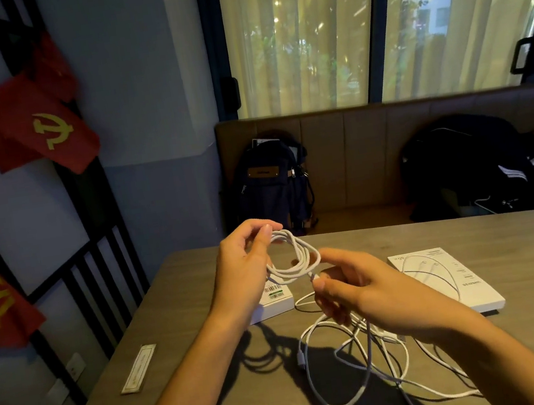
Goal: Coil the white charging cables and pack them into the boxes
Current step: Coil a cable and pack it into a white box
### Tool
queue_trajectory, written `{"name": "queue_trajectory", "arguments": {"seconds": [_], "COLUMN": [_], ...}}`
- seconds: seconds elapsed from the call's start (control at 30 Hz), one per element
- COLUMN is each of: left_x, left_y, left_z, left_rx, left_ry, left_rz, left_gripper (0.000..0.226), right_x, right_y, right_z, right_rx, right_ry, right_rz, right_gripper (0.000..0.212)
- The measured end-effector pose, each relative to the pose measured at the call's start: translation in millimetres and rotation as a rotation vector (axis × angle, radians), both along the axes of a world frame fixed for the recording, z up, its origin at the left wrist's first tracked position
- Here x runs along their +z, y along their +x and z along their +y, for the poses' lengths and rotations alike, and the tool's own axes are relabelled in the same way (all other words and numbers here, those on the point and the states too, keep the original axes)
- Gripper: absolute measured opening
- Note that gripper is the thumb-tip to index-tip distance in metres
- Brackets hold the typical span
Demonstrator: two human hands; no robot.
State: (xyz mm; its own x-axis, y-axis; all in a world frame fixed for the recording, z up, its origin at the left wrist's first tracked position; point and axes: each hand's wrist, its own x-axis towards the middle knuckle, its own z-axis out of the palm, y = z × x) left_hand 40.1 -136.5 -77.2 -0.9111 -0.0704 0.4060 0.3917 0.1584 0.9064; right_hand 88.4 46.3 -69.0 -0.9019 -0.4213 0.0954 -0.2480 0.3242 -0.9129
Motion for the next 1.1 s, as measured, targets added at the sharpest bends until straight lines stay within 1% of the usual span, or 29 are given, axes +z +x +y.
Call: {"name": "queue_trajectory", "arguments": {"seconds": [0.07, 0.13, 0.17, 0.2, 0.27, 0.3, 0.33, 0.37, 0.43, 0.5, 0.53, 0.63, 0.67, 0.73, 0.77, 0.83, 0.93, 1.0, 1.1], "left_x": [0.4, 2.5, 2.9, 2.4, -2.0, -2.9, -2.7, -1.4, 0.0, -3.4, -4.9, -5.3, -4.6, -2.4, -1.7, -1.8, -4.7, -5.3, -5.1], "left_y": [2.7, 8.8, 12.4, 15.5, 17.6, 19.3, 21.9, 24.3, 23.6, 18.1, 16.2, 13.4, 13.1, 12.1, 11.1, 9.9, 11.0, 11.1, 9.7], "left_z": [2.5, 7.5, 10.7, 13.6, 19.2, 22.5, 25.3, 26.6, 26.0, 22.6, 21.0, 18.4, 17.2, 13.3, 12.0, 11.7, 14.7, 14.5, 8.3], "left_rx": [-0.063, -0.161, -0.221, -0.283, -0.359, -0.361, -0.356, -0.345, -0.319, -0.317, -0.309, -0.313, -0.338, -0.356, -0.35, -0.305, -0.231, -0.208, -0.211], "left_ry": [-0.017, -0.055, -0.097, -0.159, -0.311, -0.361, -0.371, -0.347, -0.285, -0.225, -0.197, -0.144, -0.135, -0.18, -0.211, -0.238, -0.26, -0.333, -0.528], "left_rz": [0.007, 0.011, -0.004, -0.029, -0.072, -0.078, -0.071, -0.065, -0.041, -0.029, -0.03, -0.037, -0.039, -0.026, -0.006, 0.051, 0.102, 0.132, 0.163], "left_gripper": [0.016, 0.012, 0.016, 0.031, 0.072, 0.084, 0.088, 0.086, 0.071, 0.053, 0.047, 0.035, 0.038, 0.049, 0.049, 0.042, 0.036, 0.038, 0.056], "right_x": [3.3, 6.6, 6.6, 5.9, 3.3, 2.2, 1.6, 1.3, 0.9, 0.5, 0.6, 1.5, 1.7, 2.5, 3.1, 4.9, 7.2, 7.4, 7.4], "right_y": [-1.1, -2.4, -3.4, -3.8, -2.4, -0.8, 0.7, 1.5, 2.8, 2.8, 2.6, 1.3, 1.1, 0.3, -0.2, -0.2, -2.2, -3.7, -4.2], "right_z": [1.9, 3.4, 3.9, 3.6, 1.8, 0.6, -0.5, -1.1, -0.9, -1.5, -2.1, -2.7, -2.8, -1.7, -0.9, 0.4, 3.5, 5.2, 7.5], "right_rx": [-0.054, -0.152, -0.205, -0.248, -0.289, -0.291, -0.289, -0.293, -0.295, -0.268, -0.252, -0.234, -0.231, -0.234, -0.237, -0.253, -0.312, -0.33, -0.354], "right_ry": [-0.086, -0.193, -0.211, -0.197, -0.095, -0.039, 0.0, 0.024, 0.077, 0.12, 0.13, 0.098, 0.074, 0.019, -0.004, -0.049, -0.064, -0.076, -0.096], "right_rz": [0.002, 0.029, 0.06, 0.102, 0.212, 0.272, 0.322, 0.352, 0.393, 0.415, 0.412, 0.37, 0.357, 0.338, 0.329, 0.314, 0.307, 0.286, 0.239], "right_gripper": [0.032, 0.031, 0.028, 0.024, 0.019, 0.019, 0.02, 0.023, 0.029, 0.024, 0.022, 0.024, 0.026, 0.03, 0.032, 0.036, 0.039, 0.039, 0.038]}}
